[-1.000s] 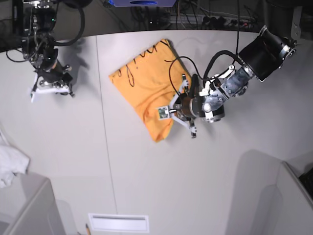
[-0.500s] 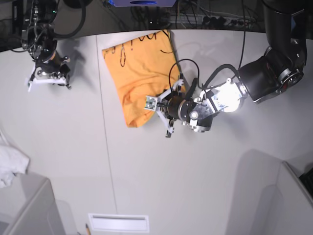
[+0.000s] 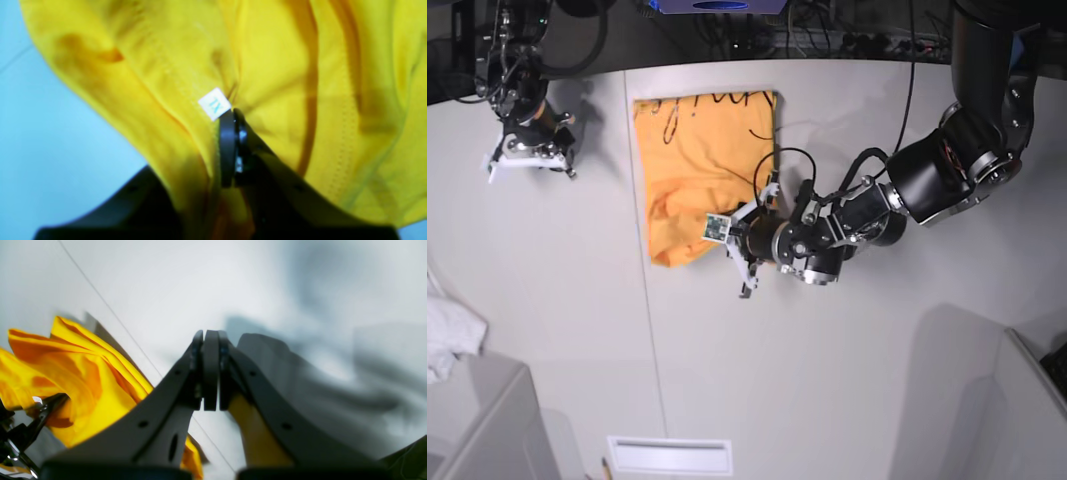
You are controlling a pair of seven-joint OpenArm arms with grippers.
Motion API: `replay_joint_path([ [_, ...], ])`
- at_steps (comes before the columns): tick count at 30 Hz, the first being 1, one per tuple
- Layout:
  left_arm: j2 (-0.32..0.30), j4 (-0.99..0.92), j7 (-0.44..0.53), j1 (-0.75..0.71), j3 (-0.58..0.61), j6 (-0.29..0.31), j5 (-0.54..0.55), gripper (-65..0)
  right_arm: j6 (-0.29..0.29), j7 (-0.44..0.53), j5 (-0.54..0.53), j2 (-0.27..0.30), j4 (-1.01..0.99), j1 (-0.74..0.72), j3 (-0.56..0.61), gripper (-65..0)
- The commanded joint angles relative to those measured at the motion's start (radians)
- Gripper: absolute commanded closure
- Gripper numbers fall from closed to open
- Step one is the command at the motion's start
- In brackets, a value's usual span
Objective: Fold the T-shirt properly
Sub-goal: 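Drag the folded shirt with the left gripper and square it on the table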
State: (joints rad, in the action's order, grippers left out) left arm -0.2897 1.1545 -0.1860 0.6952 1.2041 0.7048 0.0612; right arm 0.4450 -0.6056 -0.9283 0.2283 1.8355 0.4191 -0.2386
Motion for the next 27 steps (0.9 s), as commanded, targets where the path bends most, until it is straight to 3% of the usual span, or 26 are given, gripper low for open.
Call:
replay_joint_path([
  [1, 0.007, 0.008, 0.026, 0.037, -0.007, -0.007, 0.015, 0.0, -0.005, 0.013, 0.025, 0.006, 0.014, -0.006, -0.006, 0.0],
  [8, 0.019, 0.009, 0.030, 0.063, -0.005, -0.007, 0.013, 0.0, -0.008, 0.005, 0.173, -0.073, 0.017, -0.018, -0.005, 0.0],
  [18, 0.024, -0.012, 0.006, 0.071, -0.005, -0.007, 0.012, 0.0, -0.008, 0.003, 0.174, -0.076, 0.010, -0.065, -0.005, 0.0],
  [27, 0.089, -0.112, -0.004, 0.100, -0.010, -0.007, 0.013, 0.0, -0.008, 0.003, 0.174, -0.076, 0.007, -0.072, -0.005, 0.0],
])
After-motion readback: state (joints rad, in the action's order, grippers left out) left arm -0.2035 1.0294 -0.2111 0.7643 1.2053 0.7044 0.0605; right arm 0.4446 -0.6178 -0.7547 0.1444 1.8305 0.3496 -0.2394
